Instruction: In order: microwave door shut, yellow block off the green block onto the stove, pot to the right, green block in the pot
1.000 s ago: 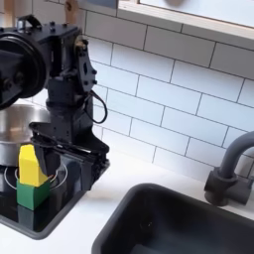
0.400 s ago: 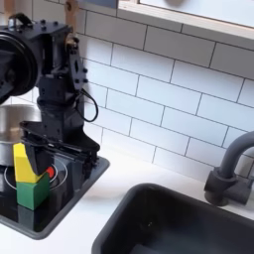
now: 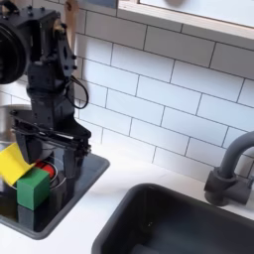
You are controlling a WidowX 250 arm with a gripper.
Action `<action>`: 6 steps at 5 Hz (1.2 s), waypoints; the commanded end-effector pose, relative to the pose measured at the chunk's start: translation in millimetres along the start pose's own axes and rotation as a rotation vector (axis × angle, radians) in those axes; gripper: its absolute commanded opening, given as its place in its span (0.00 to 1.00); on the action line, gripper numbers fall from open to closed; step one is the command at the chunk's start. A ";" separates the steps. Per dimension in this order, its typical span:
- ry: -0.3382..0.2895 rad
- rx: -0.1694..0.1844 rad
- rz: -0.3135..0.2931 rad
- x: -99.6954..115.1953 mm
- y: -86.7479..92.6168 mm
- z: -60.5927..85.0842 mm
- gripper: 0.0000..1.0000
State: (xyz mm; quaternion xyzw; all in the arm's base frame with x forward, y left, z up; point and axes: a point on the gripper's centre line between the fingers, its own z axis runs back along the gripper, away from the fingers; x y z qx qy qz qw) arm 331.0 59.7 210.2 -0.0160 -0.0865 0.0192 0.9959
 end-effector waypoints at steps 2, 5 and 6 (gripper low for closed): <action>-0.007 -0.007 0.002 5.0 -1.3 3.0 1.00; -0.061 -0.004 0.068 19.4 19.4 20.0 1.00; -0.055 0.032 0.063 18.7 26.1 19.9 1.00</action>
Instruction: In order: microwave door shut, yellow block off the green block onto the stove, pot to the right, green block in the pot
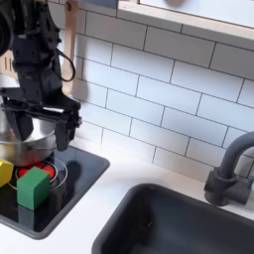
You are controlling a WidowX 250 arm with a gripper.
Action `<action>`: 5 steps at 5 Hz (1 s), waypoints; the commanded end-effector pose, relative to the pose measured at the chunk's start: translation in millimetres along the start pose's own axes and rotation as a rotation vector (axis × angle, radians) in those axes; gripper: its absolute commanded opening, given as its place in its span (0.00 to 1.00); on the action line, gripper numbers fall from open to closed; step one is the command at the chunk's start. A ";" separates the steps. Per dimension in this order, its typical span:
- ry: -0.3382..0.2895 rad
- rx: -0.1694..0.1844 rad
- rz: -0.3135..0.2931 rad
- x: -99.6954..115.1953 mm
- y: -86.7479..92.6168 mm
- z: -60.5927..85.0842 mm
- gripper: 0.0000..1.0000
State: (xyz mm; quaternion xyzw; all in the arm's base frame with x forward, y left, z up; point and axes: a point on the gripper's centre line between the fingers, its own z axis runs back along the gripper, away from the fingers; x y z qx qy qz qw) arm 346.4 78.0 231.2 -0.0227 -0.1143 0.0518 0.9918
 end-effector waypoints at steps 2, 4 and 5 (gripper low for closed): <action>0.018 0.093 0.006 -3.1 26.8 -0.3 1.00; 0.030 0.124 0.009 -1.9 34.9 -6.9 1.00; 0.024 0.124 0.017 1.9 37.2 -8.9 1.00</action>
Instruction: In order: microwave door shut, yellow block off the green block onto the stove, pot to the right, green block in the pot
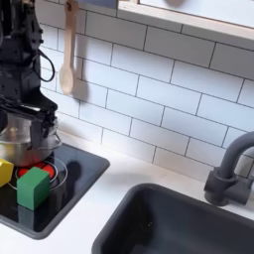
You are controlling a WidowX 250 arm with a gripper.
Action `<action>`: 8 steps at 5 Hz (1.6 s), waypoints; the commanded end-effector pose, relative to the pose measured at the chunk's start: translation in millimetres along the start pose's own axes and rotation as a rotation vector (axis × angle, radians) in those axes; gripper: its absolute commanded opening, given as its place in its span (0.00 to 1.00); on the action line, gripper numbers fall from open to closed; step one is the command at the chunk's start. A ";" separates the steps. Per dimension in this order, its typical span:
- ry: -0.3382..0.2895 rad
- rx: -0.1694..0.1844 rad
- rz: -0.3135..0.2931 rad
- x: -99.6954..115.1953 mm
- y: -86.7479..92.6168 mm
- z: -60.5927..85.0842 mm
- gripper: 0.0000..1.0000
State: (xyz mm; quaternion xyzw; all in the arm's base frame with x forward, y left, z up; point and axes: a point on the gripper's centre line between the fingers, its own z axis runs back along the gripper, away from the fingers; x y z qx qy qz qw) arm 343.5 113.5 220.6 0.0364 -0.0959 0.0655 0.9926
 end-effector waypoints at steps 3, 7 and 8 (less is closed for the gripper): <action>-0.024 -0.002 0.023 18.4 5.7 -7.0 1.00; -0.018 0.006 0.046 29.8 15.8 -25.2 1.00; -0.009 0.009 0.056 34.3 20.3 -31.2 1.00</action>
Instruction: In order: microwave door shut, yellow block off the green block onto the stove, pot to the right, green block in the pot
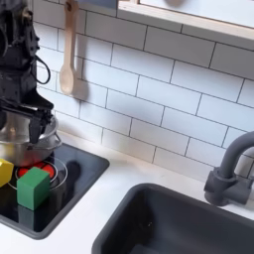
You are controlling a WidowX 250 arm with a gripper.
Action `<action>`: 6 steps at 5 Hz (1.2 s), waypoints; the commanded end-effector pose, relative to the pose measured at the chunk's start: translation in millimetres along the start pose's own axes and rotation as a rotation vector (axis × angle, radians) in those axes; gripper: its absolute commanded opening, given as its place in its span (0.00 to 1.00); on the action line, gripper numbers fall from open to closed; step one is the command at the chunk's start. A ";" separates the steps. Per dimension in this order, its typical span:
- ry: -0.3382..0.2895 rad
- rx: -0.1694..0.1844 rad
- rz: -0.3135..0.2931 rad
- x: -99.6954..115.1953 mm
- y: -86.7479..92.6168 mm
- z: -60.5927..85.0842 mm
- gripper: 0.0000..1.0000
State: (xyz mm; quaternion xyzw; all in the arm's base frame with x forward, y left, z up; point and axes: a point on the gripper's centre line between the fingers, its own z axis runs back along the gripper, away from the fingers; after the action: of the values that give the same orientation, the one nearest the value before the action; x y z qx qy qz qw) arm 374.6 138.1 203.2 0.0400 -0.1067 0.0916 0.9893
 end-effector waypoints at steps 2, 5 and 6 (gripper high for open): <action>0.011 -0.027 0.024 18.2 1.7 -7.4 1.00; 0.015 -0.034 0.069 30.9 18.6 -9.7 1.00; 0.024 -0.029 0.081 29.0 24.6 -10.2 1.00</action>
State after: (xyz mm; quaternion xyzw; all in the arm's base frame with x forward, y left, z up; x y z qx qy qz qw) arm 401.2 164.7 198.4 0.0172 -0.0945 0.1265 0.9873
